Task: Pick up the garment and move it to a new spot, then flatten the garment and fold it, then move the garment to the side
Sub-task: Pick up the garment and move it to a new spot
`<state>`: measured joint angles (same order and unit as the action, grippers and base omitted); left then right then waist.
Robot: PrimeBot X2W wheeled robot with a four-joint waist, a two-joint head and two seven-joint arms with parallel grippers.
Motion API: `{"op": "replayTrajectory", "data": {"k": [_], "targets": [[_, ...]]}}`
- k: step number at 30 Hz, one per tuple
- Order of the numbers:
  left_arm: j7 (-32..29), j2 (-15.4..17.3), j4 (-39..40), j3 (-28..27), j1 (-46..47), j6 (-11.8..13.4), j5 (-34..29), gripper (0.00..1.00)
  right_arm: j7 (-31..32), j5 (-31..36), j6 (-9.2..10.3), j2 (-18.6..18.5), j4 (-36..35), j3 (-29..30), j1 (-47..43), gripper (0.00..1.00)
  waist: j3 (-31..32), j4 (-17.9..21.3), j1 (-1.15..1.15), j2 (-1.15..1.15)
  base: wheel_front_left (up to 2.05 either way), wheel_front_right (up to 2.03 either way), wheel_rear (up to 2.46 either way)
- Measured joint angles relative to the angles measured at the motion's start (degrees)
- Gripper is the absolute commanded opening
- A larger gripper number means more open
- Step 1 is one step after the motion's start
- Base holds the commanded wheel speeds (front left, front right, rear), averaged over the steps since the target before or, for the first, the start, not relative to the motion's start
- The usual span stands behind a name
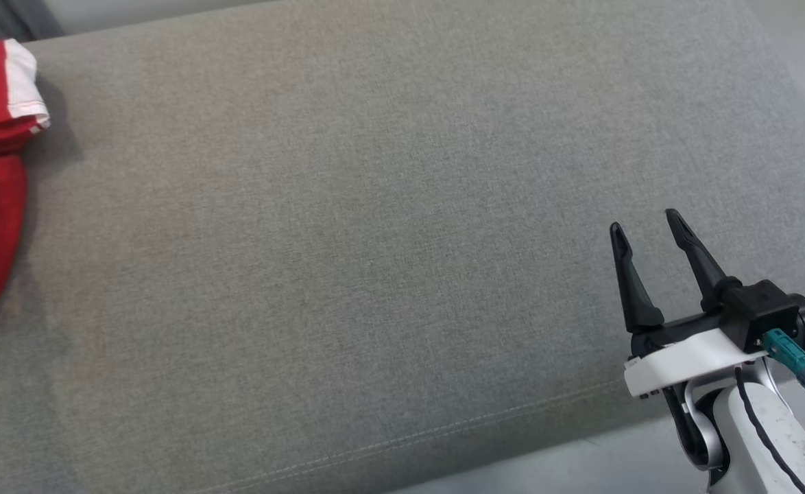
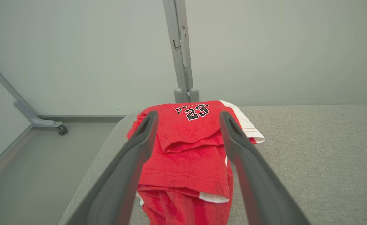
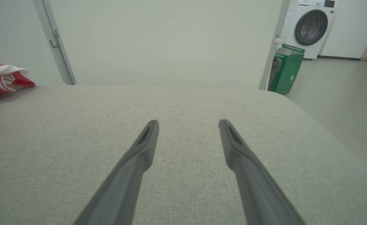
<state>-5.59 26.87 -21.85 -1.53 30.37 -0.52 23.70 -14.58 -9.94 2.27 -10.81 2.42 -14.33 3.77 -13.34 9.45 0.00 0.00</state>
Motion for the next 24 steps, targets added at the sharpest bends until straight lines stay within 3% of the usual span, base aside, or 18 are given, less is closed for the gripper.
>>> {"op": "replayTrajectory", "data": {"k": [14, 24], "targets": [[-7.3, 4.5, -10.1, -2.6, 9.6, 0.8, 0.8, 1.0, 0.0, 1.1, -0.23, -0.4, -2.2, 0.5, 0.5, 1.0, -8.9, 4.9, 0.0, 0.0, 0.0, 0.0, 0.0], [-7.0, 3.1, -14.7, -1.6, 12.7, 1.1, 0.8, 1.0, 0.0, 1.5, -0.2, 0.3, -2.8, 0.2, 0.5, 1.0, -11.0, 5.0, 0.0, 0.0, 0.0, 0.0, 0.0]]}}
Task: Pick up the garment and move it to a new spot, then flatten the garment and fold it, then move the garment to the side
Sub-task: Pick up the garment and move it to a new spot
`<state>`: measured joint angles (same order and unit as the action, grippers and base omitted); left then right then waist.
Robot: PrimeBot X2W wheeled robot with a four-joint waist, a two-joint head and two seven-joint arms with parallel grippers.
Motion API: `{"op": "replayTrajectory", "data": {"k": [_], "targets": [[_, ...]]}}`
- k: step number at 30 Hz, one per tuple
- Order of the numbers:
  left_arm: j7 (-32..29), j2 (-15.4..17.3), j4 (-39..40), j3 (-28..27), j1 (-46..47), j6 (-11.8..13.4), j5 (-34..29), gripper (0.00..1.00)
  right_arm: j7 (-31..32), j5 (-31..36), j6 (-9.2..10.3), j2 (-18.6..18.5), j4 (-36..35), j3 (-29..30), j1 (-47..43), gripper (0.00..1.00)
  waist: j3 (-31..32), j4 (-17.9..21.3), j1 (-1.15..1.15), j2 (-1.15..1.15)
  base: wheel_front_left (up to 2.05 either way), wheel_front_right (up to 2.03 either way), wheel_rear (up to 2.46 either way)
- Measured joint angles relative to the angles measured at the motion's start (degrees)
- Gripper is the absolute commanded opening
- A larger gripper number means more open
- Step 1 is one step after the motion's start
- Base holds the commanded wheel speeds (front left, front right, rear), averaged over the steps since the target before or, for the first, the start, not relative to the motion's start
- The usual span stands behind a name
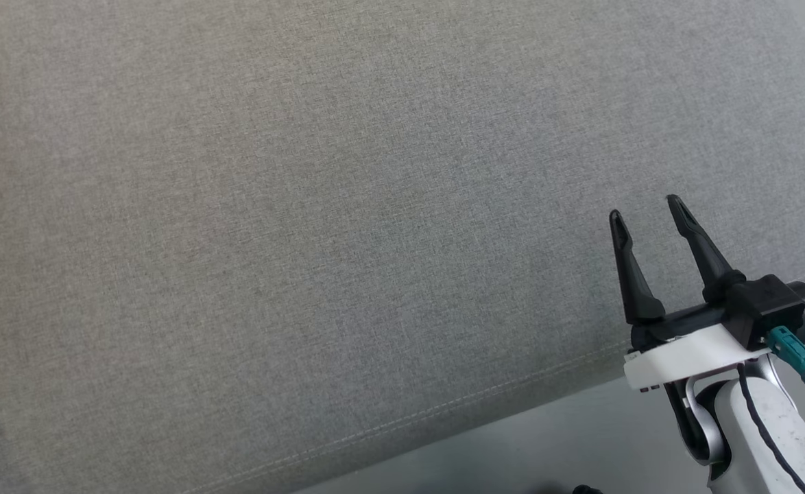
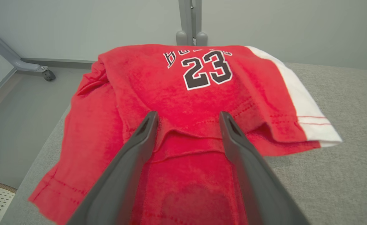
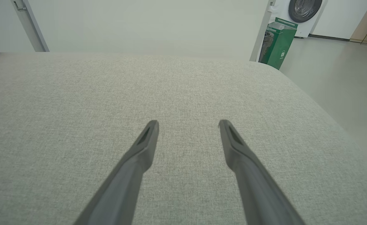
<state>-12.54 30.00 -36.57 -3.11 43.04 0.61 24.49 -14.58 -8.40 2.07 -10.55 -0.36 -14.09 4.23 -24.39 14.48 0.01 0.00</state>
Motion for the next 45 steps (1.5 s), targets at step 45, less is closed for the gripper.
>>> {"op": "replayTrajectory", "data": {"k": [45], "targets": [[3.0, -0.6, -14.0, 2.4, 6.4, -1.6, -0.8, 1.0, 0.0, 1.0, -0.56, 0.8, 0.2, 1.0, 0.0, 1.0, 2.0, 0.3, 0.0, 0.0, 0.0, 0.0, 0.0]]}}
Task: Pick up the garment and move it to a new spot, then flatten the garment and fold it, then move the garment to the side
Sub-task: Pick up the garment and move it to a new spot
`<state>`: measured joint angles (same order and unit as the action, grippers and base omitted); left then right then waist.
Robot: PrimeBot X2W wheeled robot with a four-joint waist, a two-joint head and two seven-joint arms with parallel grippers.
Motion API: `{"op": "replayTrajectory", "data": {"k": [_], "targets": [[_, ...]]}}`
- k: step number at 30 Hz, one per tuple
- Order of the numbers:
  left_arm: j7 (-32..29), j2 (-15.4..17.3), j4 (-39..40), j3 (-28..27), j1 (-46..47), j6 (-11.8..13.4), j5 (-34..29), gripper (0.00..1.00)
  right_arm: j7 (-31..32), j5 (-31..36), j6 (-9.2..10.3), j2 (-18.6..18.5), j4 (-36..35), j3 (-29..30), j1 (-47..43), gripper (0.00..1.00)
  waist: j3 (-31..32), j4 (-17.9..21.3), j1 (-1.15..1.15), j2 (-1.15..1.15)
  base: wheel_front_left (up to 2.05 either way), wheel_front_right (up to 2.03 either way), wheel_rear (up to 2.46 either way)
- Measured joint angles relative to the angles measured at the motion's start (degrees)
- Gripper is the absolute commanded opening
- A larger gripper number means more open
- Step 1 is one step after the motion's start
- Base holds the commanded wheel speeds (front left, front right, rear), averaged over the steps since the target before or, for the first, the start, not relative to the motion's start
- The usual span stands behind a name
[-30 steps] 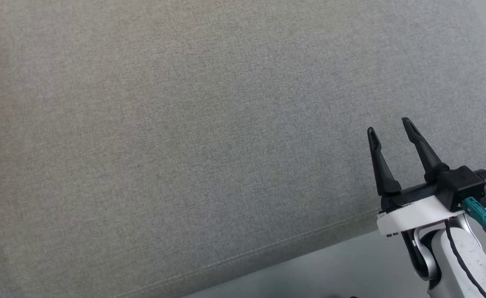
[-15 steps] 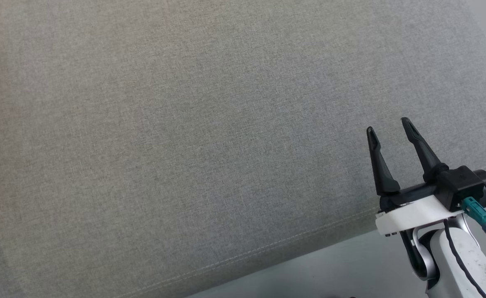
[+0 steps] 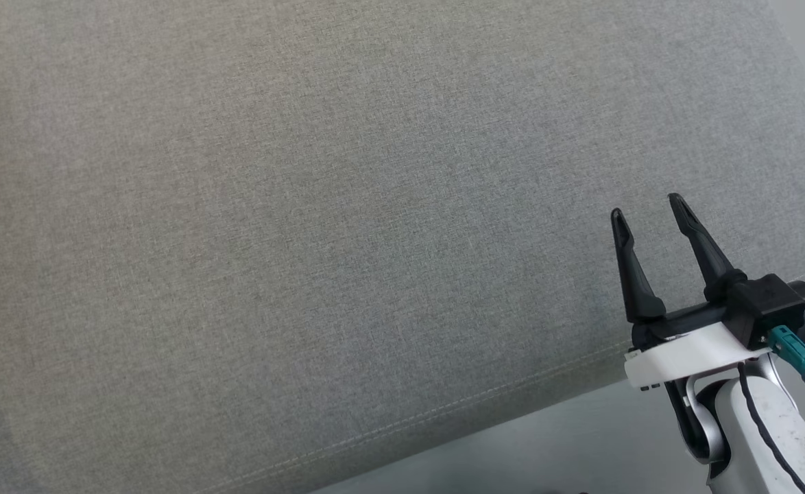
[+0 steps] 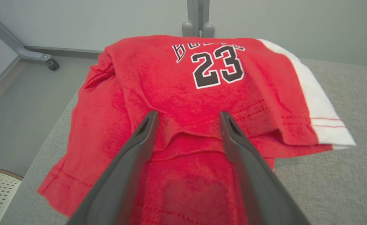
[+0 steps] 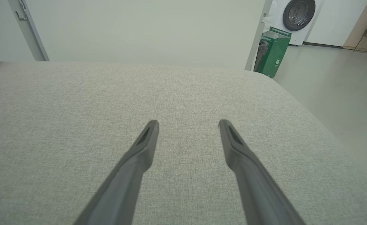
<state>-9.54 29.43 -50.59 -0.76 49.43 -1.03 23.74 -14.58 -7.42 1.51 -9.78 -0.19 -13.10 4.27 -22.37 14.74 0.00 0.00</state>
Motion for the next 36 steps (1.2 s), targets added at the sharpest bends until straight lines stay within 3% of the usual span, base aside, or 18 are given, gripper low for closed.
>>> {"op": "replayTrajectory", "data": {"k": [3, 4, 5, 9, 10, 11, 12, 17, 18, 19, 26, 36], "targets": [[0.1, 0.0, -0.5, 0.2, 0.3, -0.1, -0.3, 0.96, 0.0, 0.0, -0.36, 0.0, 0.0, 0.1, 0.0, 1.0, 0.0, 0.0, 0.0, 0.0, 0.0, 0.0, 0.0], [0.1, 0.0, -0.7, 0.2, 0.4, -0.1, -0.3, 0.89, 0.0, 0.0, -0.43, 0.0, 0.0, 0.1, 0.0, 1.0, 0.0, 0.0, 0.0, 0.0, 0.0, 0.0, 0.0], [0.3, 0.0, -0.9, 0.3, 0.5, -0.2, -0.3, 0.73, 0.0, 0.0, -0.43, 0.0, 0.0, 0.1, 0.0, 1.0, 0.0, 0.0, 0.0, 0.0, 0.0, 0.0, 0.0], [0.4, 0.0, -1.7, 0.5, 1.1, -0.5, -0.3, 0.4, 0.0, 0.0, -0.44, 0.3, 0.0, 0.1, 0.0, 1.0, -0.1, -0.1, 0.0, 0.0, 0.0, 0.0, 0.0], [0.4, 0.0, -2.0, 0.5, 1.2, -0.5, -0.3, 0.4, 0.0, 0.0, -0.44, 0.3, 0.0, 0.1, 0.0, 1.0, -0.1, -0.1, 0.0, 0.0, 0.0, 0.0, 0.0], [0.4, 0.0, -2.2, 0.5, 1.2, -0.6, -0.3, 0.31, 0.0, 0.0, -0.45, 0.3, 0.0, 0.2, 0.0, 1.0, -0.1, -0.1, 0.0, 0.0, 0.0, 0.0, 0.0], [0.4, 0.0, -2.5, 0.5, 1.3, -0.6, -0.3, 0.29, 0.0, 0.0, -0.46, 0.3, 0.0, 0.2, 0.0, 1.0, -0.1, -0.1, 0.0, 0.0, 0.0, 0.0, 0.0], [0.7, 0.0, -3.2, 0.6, 1.8, -0.9, -0.3, 0.23, 0.0, 0.0, -0.48, 0.3, 0.0, 0.4, 0.0, 1.0, -0.1, -0.2, 0.0, 0.0, 0.0, 0.0, 0.0], [1.0, 0.0, -3.3, 0.6, 1.8, -1.0, -0.3, 0.08, 0.0, 0.1, -0.48, 0.3, 0.0, 0.4, 0.0, 1.0, -0.1, -0.2, 0.0, 0.0, 0.0, 0.0, 0.0], [1.0, 0.0, -3.5, 0.7, 2.0, -1.0, -0.3, 0.0, 0.0, 0.2, -0.49, 0.3, 0.0, 0.4, 0.0, 1.0, -0.1, -0.2, 0.0, 0.0, 0.0, 0.0, 0.0], [3.3, -1.0, -4.0, 1.5, 2.6, -2.1, -0.5, 0.0, 0.0, 0.4, -0.49, 0.6, 0.6, 0.8, 0.0, 1.0, 0.3, -0.6, 0.0, 0.0, 0.0, 0.0, 0.0], [10.7, -7.3, 0.3, 5.1, 6.6, -4.1, -1.1, 0.0, 0.0, 0.4, -1.3, 1.7, 2.8, 0.6, 0.1, 1.0, 4.3, -1.6, 0.0, 0.0, 0.0, 0.0, 0.0]]}}
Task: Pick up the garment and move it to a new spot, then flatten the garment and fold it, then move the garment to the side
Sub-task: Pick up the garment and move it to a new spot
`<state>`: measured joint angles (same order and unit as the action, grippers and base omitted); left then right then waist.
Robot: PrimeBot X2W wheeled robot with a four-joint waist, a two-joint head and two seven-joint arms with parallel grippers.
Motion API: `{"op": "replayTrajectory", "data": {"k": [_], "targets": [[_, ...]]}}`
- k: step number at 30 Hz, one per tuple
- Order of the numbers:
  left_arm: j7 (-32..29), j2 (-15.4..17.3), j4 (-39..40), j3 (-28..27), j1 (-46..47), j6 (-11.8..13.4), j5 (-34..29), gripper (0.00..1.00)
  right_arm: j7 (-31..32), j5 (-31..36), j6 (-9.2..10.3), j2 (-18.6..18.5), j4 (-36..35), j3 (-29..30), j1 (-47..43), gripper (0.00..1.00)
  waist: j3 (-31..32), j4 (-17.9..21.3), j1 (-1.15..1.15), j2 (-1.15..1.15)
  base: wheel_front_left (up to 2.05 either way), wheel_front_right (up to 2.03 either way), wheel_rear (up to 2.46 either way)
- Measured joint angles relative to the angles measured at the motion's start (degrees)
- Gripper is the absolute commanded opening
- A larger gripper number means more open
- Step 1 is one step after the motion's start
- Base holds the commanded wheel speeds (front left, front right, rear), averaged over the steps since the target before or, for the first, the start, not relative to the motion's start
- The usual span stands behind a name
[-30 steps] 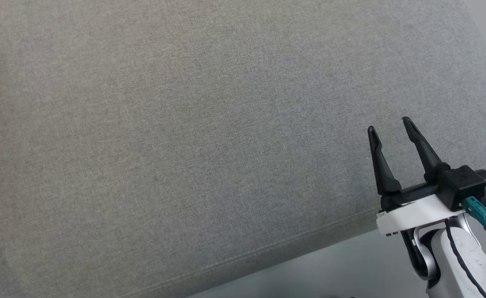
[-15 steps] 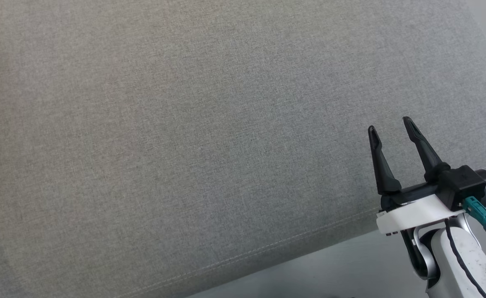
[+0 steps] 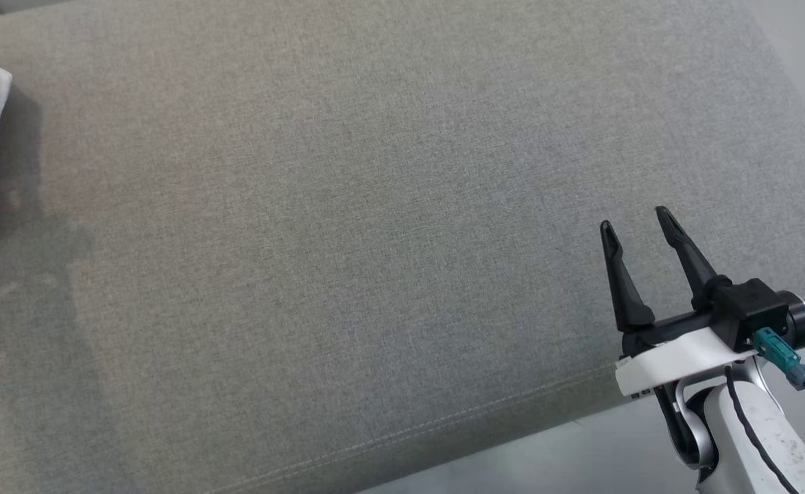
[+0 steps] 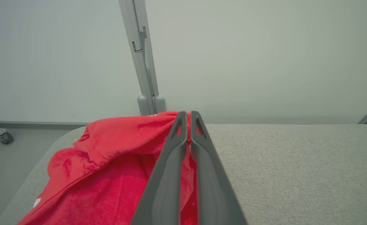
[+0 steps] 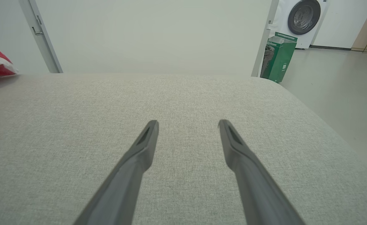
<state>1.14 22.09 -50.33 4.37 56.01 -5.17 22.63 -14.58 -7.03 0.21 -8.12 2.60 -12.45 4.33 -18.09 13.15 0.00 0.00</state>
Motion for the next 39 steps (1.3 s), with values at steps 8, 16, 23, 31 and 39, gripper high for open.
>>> {"op": "replayTrajectory", "data": {"k": [8, 16, 23, 31, 39], "targets": [[0.9, -7.7, 4.5, 6.1, 2.1, -2.0, -0.8, 0.0, 0.0, -0.5, -0.88, 1.4, 2.0, -0.4, 0.2, 1.0, 5.6, -0.9, 0.0, 0.0, 0.0, 0.0, 0.0], [-4.8, -17.1, 10.2, 14.0, 2.4, -2.4, 7.9, 0.0, 0.0, -1.6, -1.2, 2.7, 3.7, -0.3, -0.4, 1.0, 11.7, -1.7, 0.0, 0.0, 0.0, 0.0, 0.0], [-10.9, -21.7, 19.2, 19.8, 1.4, -2.4, 18.5, 0.0, 0.0, -2.0, -1.71, 3.0, 4.7, -1.0, -2.0, 1.0, 16.2, -2.1, 0.0, 0.0, 0.0, 0.0, 0.0], [-16.3, -19.4, 30.4, 24.3, -4.2, -2.4, 24.2, 0.03, 0.0, -2.0, -2.97, 4.2, 4.9, -4.7, -2.0, 1.0, 17.7, 1.0, 0.0, 0.0, 0.0, 0.0, 0.0], [-17.8, -14.9, 30.8, 24.5, -11.8, -2.4, 24.4, 0.07, 0.0, -2.2, -2.54, 4.3, 5.0, -2.5, -3.0, 1.0, 17.2, 5.1, 0.0, 0.0, 0.0, 0.0, 0.0]]}}
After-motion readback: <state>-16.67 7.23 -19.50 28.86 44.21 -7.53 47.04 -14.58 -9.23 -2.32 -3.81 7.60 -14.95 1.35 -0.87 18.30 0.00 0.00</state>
